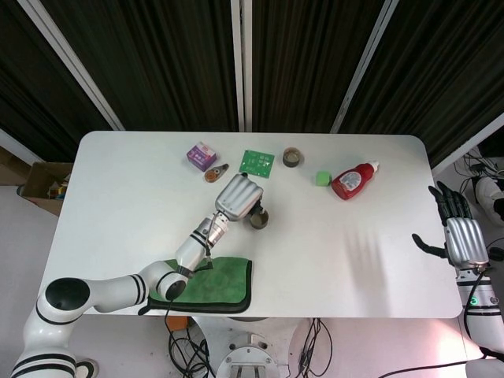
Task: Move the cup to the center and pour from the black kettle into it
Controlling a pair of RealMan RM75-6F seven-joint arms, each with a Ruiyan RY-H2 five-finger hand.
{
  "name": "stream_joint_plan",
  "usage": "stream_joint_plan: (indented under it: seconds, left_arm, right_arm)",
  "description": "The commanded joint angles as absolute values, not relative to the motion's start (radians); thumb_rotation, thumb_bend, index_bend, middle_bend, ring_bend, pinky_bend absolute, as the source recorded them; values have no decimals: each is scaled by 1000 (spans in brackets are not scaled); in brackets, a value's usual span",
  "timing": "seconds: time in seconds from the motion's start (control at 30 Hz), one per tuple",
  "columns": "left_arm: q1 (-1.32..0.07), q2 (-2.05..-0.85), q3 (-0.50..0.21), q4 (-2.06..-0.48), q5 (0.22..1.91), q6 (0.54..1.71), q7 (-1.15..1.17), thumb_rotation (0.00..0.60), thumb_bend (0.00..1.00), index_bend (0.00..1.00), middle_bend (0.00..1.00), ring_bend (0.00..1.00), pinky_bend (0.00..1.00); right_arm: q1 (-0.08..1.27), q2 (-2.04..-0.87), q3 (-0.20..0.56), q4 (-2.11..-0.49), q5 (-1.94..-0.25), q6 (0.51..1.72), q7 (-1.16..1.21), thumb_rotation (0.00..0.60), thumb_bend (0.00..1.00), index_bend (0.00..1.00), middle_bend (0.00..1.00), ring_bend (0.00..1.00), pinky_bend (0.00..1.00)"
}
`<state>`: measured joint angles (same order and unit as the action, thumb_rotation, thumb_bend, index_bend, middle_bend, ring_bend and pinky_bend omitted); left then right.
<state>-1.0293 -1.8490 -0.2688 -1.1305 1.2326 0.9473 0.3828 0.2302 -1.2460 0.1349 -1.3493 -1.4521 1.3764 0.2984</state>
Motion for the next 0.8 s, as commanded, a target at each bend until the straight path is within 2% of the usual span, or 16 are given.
stream_joint_plan:
  seconds: [0.03, 0.8]
  left_arm:
    - [-1029, -1850, -267, -1131, 1232, 949, 388, 600, 466, 1000, 1000, 942, 521]
    - [-1035, -1850, -256, -1133, 1244, 966, 443, 600, 465, 1000, 1000, 944, 522]
  right_arm:
    - [230, -1246, 135, -1348, -1452, 1376, 299, 600, 181, 0, 0, 0, 0]
    - [230, -1247, 134, -1346, -1454, 1377, 301, 600, 181, 0, 0, 0, 0]
